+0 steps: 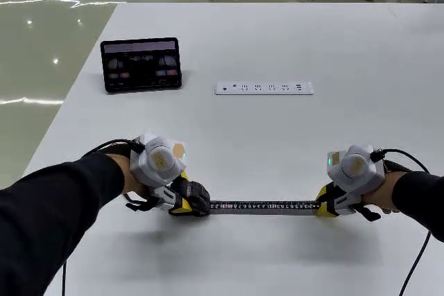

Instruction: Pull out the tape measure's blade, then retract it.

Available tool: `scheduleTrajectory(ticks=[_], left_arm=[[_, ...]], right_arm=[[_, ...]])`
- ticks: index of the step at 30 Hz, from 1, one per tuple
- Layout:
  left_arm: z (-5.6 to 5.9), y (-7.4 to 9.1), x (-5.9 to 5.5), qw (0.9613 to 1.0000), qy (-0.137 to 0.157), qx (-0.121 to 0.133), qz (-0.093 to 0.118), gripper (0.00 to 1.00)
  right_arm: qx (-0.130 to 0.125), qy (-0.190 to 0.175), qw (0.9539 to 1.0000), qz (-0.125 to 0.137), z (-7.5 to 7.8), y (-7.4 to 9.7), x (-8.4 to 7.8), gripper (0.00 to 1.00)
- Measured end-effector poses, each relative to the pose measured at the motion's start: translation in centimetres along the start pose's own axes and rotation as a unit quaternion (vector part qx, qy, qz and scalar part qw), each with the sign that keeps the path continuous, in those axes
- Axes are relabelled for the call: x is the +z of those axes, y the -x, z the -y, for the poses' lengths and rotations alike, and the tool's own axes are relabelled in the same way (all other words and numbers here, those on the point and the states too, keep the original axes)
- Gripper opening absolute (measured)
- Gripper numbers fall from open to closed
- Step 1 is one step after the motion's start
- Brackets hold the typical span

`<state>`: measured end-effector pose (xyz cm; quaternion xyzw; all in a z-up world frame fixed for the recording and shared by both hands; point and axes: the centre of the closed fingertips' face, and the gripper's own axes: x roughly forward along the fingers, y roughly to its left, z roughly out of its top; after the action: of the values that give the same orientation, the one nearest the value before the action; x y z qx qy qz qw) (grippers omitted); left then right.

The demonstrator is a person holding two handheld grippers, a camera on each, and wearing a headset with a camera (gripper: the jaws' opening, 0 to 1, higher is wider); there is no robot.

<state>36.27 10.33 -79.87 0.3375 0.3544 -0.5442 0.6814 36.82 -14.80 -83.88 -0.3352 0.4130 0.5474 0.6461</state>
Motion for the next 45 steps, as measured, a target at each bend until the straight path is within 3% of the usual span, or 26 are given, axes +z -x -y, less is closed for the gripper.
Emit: scheduleTrajectory(ticks=[28,37,39,41,45], left_arm=[[-0.01,-0.07,0.02,1.0,0.006,0.002,0.006,0.3],[0.0,-0.04,0.17,0.9998,0.002,0.009,0.018,0.31],[-0.08,-0.02,0.27,0.9997,0.01,0.01,0.021,0.31],[-0.14,0.06,0.48,0.9991,0.026,0.014,0.03,0.32],[-0.31,0.27,0.26,0.9978,0.05,0.022,0.037,0.33]], right_arm=[[0.009,-0.003,0.9999,-0.009,0.0,-0.22,0.04,0.1],[-0.001,-0.015,0.9999,0.008,0.03,-0.21,0.12,0.11],[0.001,-0.075,0.9971,0.011,-0.1,-0.05,0.06,0.12],[-0.002,-0.049,0.9987,0.015,0.02,-0.13,0.32,0.12],[-0.007,-0.048,0.9986,0.023,-0.23,0.04,0.69,0.15]])
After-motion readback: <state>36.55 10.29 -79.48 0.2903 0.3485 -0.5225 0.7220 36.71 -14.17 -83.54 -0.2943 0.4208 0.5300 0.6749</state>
